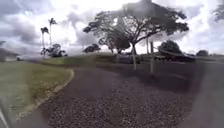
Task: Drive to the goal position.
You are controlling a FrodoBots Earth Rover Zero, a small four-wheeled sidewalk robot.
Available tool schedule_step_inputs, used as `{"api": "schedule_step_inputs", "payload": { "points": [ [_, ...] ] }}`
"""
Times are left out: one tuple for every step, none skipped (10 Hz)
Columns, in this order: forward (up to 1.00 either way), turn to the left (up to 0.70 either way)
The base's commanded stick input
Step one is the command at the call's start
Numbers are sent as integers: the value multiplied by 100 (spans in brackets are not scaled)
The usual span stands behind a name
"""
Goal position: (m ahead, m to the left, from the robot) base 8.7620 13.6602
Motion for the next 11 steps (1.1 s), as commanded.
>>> {"api": "schedule_step_inputs", "payload": {
  "points": [
    [70, 0],
    [70, 0],
    [70, 0],
    [70, 0],
    [70, 0],
    [70, 6],
    [70, 31],
    [70, 33],
    [70, 26],
    [70, 15],
    [70, 4]
  ]
}}
